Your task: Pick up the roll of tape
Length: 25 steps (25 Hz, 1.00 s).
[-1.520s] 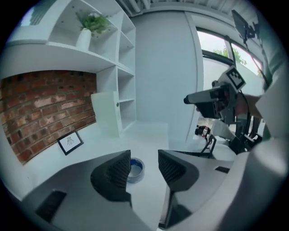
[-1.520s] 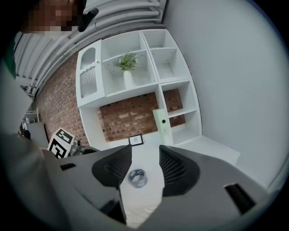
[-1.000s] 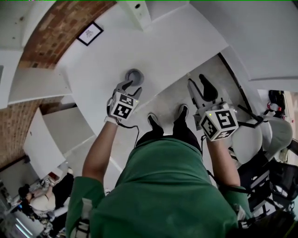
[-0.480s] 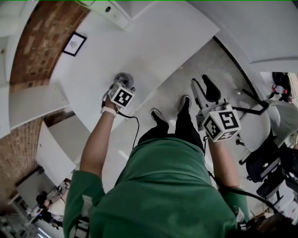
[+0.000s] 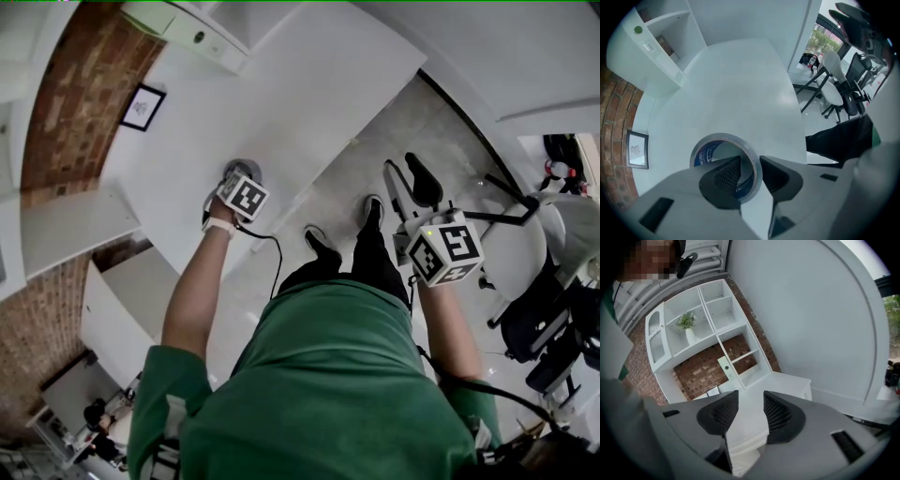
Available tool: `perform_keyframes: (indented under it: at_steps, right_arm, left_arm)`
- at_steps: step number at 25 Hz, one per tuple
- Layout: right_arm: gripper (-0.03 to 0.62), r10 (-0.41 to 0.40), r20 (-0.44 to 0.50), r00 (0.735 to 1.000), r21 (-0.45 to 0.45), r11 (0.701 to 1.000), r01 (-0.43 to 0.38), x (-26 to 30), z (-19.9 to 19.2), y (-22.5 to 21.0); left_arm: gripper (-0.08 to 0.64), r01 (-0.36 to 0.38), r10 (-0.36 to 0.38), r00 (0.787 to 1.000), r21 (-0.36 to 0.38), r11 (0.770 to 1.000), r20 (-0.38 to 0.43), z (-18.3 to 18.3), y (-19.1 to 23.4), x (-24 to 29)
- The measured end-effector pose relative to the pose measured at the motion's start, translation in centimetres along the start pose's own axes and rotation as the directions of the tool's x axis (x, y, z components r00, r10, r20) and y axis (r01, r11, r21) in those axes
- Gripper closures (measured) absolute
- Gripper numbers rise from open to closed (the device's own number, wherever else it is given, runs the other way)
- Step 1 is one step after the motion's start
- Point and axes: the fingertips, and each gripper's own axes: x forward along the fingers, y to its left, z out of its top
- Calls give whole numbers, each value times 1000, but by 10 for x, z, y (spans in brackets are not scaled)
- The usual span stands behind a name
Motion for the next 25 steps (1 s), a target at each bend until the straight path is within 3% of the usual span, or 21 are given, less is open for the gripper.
perform_keyframes:
  at_steps: [4,8,12,19,25]
  right_arm:
    - [411,16,-8,1000,-10,1000,-16,3,3,4]
    - [414,45,-19,999,-24,999,-46,10,4,17]
    - [416,78,-31,996,-48,996,-80,18,7,33]
    - [419,152,-44,987,-97,983,-156,31,13,73]
    - [419,208,-61,976,-140,967,-215,43,19,110]
  left_arm:
    - [456,-3,2,999,10,1000,33,4,-2,-3]
    - [489,4,7,991,-82,997,137,7,3,-15]
    - [491,43,10,957,-174,984,290,15,7,-35]
    - [491,132,55,853,-318,939,519,16,16,-89]
    - [491,256,95,729,-399,881,678,10,25,-144]
